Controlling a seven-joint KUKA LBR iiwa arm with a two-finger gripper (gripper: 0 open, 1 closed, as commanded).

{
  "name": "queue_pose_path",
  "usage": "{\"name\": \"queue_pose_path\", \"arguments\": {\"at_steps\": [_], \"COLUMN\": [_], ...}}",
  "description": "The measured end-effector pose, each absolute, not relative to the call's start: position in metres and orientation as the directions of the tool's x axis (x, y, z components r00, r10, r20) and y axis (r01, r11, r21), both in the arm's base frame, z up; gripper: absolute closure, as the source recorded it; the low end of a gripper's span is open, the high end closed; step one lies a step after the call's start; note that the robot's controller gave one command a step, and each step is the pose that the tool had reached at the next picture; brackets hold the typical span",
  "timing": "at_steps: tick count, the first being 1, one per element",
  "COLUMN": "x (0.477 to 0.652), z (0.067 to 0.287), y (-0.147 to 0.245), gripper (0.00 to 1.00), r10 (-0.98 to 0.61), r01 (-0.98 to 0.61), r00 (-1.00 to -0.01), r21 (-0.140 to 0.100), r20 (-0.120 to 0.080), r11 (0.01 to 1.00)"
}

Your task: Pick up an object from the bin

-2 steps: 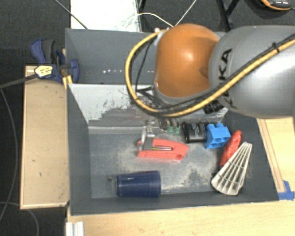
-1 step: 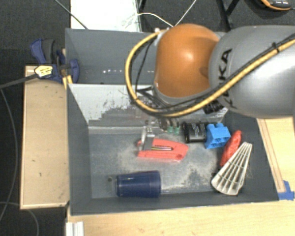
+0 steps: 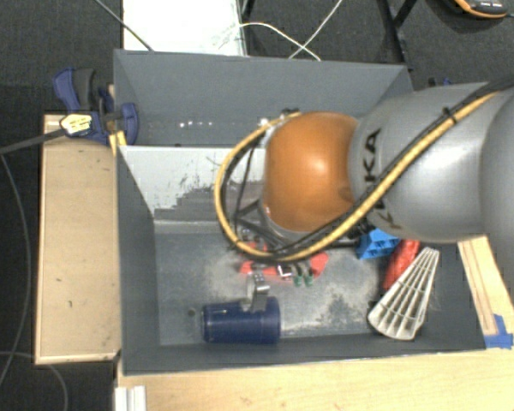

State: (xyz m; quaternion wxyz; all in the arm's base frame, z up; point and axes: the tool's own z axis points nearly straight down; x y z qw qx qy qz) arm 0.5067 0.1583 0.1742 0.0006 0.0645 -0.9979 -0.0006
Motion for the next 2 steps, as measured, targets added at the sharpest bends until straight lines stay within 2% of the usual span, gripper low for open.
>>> {"name": "queue_pose_path", "arguments": {"at_steps": [1,2], "x": [0.508,0.556], "z": [0.175,0.156], "y": [0.155,0.193], "gripper": [0.0,0.0], "r10": [-0.118,-0.047], "r01": [-0.118,-0.047], "r00": [-0.993,-0.999], "r21": [0.003,0.004], "r20": [-0.005,-0.005], "r11": [0.993,0.999]}}
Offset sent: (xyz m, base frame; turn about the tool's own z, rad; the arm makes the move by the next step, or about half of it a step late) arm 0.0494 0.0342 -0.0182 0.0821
